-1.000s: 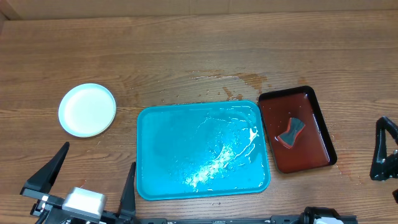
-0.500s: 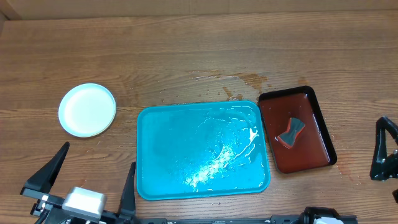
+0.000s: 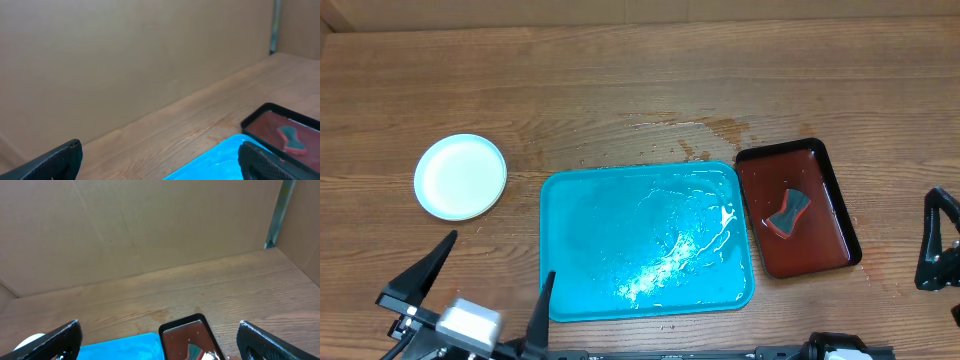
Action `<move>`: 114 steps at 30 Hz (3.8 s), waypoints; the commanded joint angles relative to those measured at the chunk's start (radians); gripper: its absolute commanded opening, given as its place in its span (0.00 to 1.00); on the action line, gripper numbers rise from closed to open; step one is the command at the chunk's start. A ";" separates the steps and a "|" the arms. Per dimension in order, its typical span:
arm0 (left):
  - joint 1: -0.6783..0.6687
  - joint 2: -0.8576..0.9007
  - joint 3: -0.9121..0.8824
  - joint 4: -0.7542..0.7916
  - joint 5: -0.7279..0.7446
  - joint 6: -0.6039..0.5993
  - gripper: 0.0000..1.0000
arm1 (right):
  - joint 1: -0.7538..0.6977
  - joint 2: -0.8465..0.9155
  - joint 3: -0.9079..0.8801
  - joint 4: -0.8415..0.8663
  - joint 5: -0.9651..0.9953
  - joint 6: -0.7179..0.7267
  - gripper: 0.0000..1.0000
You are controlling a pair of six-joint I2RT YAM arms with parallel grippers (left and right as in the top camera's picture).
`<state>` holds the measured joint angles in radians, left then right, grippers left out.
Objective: Clean dirty plates on tray and stack at the side
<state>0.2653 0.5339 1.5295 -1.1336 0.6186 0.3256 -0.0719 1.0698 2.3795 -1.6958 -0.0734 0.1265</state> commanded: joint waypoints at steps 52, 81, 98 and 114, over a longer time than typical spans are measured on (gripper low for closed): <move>-0.194 -0.419 -1.008 1.310 -0.266 -0.533 1.00 | 0.005 0.005 -0.005 0.002 0.009 0.005 1.00; -0.317 -0.530 -1.349 1.189 -0.615 -0.648 1.00 | 0.005 0.005 -0.004 0.002 0.009 0.005 1.00; -0.319 -0.531 -1.525 1.355 -0.625 -0.592 1.00 | 0.005 0.005 -0.004 0.002 0.009 0.005 1.00; -0.318 -0.531 -1.525 1.060 -0.549 -0.465 1.00 | 0.005 0.005 -0.004 0.002 0.009 0.005 1.00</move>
<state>-0.0463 0.0151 0.0086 -0.0719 0.0593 -0.1864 -0.0715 1.0698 2.3787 -1.6966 -0.0734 0.1272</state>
